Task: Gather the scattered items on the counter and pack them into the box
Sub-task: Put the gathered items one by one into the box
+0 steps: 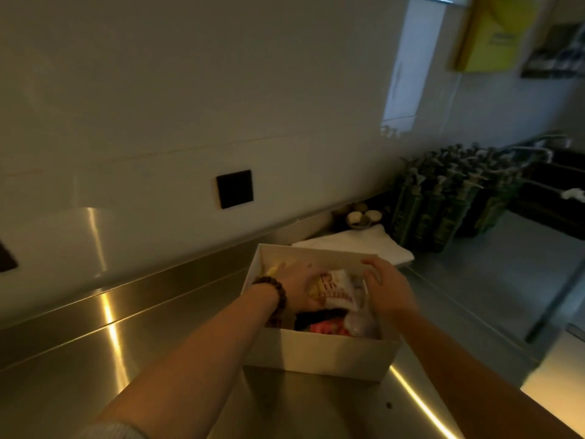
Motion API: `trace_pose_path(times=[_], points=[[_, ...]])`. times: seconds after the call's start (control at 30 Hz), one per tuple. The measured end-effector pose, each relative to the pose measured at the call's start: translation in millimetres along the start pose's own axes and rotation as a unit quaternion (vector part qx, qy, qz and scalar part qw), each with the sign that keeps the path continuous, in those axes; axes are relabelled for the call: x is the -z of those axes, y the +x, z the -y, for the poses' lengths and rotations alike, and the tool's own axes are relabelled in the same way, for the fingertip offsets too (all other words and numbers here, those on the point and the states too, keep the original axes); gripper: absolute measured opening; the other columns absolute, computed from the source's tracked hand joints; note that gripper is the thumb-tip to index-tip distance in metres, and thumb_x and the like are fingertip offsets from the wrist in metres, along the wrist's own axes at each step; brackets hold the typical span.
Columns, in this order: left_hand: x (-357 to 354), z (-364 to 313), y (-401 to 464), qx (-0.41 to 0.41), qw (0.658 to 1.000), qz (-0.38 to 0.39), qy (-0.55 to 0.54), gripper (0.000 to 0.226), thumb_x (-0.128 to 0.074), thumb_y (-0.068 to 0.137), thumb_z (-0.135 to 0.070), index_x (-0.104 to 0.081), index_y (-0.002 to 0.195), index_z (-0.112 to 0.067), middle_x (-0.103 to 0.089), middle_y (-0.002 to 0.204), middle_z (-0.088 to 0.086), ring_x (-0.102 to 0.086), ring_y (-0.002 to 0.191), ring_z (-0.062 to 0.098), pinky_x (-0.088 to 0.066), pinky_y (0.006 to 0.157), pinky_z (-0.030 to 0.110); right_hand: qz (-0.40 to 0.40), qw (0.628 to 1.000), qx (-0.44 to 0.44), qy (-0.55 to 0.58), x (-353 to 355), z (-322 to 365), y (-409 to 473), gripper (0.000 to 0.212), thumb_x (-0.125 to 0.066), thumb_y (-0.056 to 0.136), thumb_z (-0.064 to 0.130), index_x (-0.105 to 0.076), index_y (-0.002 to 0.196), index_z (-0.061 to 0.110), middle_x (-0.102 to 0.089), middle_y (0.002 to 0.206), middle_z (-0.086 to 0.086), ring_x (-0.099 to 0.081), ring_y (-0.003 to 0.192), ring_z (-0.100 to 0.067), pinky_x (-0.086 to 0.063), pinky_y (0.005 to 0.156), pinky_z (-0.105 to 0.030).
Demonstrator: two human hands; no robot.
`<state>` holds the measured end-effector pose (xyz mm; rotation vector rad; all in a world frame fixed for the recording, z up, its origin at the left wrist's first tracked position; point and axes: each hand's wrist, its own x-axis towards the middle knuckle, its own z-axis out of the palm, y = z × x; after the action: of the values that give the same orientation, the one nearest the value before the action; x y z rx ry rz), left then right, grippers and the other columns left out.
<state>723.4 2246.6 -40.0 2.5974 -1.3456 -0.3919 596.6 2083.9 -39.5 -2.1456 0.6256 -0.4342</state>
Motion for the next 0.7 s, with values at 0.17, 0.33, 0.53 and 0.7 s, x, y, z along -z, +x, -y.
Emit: trace_pose_path(times=[0.17, 0.33, 0.53, 0.7], points=[[-5.6, 2.2, 10.5, -0.020, 0.998, 0.033, 0.051, 0.087, -0.065, 0.074, -0.059, -0.023, 0.145, -0.034, -0.016, 0.155, -0.005, -0.008, 0.142, 0.019, 0.001, 0.114, 0.056, -0.010, 0.998, 0.002, -0.067, 3.3, -22.1, -4.1, 0.033, -0.051, 0.095, 0.018, -0.052, 0.128, 0.019, -0.051, 0.135, -0.006, -0.048, 0.121, -0.020, -0.034, 0.092, -0.024], [5.5, 44.5, -7.2, 0.082, 0.992, -0.098, 0.002, 0.098, -0.060, 0.073, -0.067, -0.010, 0.149, -0.029, 0.001, 0.158, 0.001, 0.006, 0.144, 0.022, 0.003, 0.114, 0.052, 0.067, 0.993, -0.004, -0.096, -3.9, -36.2, -0.5, 0.070, -0.055, 0.093, 0.031, -0.015, 0.150, 0.023, 0.000, 0.160, -0.001, -0.013, 0.145, -0.025, -0.021, 0.114, -0.040], [-10.8, 69.3, -43.7, 0.184, 0.923, -0.084, -0.328, 0.135, -0.072, 0.051, -0.066, 0.012, 0.147, -0.022, -0.002, 0.158, 0.003, -0.009, 0.143, 0.021, -0.018, 0.113, 0.038, 0.049, 0.988, -0.054, 0.135, -6.4, -32.3, -1.8, 0.090, -0.072, 0.081, 0.027, -0.011, 0.146, 0.032, -0.031, 0.149, -0.006, -0.036, 0.136, -0.028, -0.038, 0.106, -0.046], [-30.2, 66.9, -48.8, 0.211, 0.893, -0.114, -0.381, 0.122, -0.083, 0.063, -0.043, 0.001, 0.150, -0.023, -0.019, 0.155, 0.001, -0.026, 0.138, 0.021, -0.028, 0.103, 0.031, 0.104, 0.969, -0.042, 0.218, -3.9, -29.7, -7.8, 0.037, -0.071, 0.081, 0.015, -0.050, 0.099, 0.041, -0.060, 0.103, 0.009, -0.065, 0.077, 0.005, -0.049, 0.051, -0.011]])
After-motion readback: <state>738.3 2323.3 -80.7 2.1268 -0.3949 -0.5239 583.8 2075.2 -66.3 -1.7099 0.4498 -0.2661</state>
